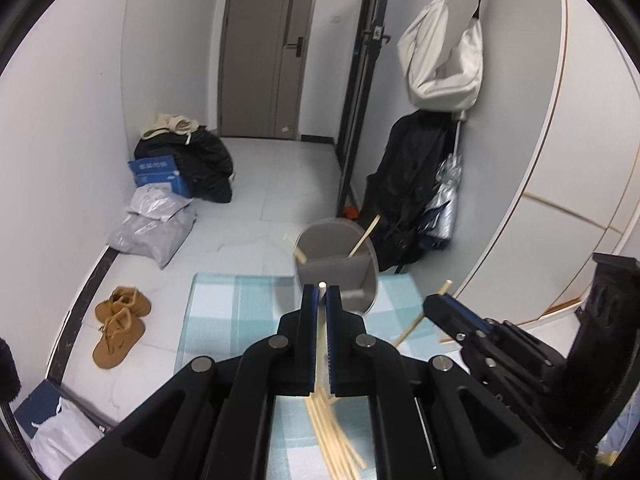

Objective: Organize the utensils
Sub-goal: 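Lift and carry both held chopsticks above the utensil holder, then lower the chopsticks into the holder and open both tools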

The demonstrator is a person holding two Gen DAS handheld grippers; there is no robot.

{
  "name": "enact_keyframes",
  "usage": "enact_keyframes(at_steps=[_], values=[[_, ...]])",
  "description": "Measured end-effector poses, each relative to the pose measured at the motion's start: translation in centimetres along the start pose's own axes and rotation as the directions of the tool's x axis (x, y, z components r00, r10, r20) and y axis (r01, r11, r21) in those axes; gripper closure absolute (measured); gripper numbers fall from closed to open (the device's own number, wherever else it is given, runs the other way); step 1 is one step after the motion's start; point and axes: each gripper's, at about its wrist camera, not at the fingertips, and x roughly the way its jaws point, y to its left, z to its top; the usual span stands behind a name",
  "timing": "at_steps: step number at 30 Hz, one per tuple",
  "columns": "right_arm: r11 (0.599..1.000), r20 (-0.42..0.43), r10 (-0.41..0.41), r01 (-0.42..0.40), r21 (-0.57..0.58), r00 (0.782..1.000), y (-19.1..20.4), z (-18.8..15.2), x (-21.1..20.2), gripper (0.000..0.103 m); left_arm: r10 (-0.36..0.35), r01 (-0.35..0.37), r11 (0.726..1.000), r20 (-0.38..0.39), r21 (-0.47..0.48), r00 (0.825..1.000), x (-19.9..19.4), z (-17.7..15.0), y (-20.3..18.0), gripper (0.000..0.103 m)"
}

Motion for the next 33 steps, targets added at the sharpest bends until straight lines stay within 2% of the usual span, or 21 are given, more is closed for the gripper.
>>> enact_keyframes(at_steps=[9, 14, 19, 26, 33], values=[[1.000, 0.045, 0.020, -0.021, 0.018, 0.999, -0.3, 6.9, 0.2, 0.099, -0.048, 0.048, 0.999, 0.016, -0.010, 0.999, 0.4, 5.6, -1.0, 0.103], [0.999, 0.076, 0.003, 0.000, -0.036, 0.997, -0.4, 10.8, 0.9, 0.099, -0.031, 0.030, 0.999, 0.042, 0.010, 0.999, 1.4, 8.7, -1.2, 0.103], [0.997, 0.081, -0.021, 0.027, -0.070, 0.996, -1.6, 14.1, 3.2, 0.099, -0.018, 0.017, 1.000, 0.027, 0.016, 0.999, 3.8, 10.7, -0.6, 0.103], [0.996, 0.075, -0.041, 0.047, -0.076, 0.996, -3.8, 15.5, 7.0, 0.099, 0.023, -0.023, 0.998, -0.006, 0.064, 1.000, 8.0, 11.0, 0.0, 0.103], [0.995, 0.015, -0.048, 0.050, -0.083, 0.999, -5.1, 13.3, 11.7, 0.099, 0.010, -0.006, 0.998, -0.066, 0.060, 0.998, 11.0, 10.1, 1.2, 0.103]])
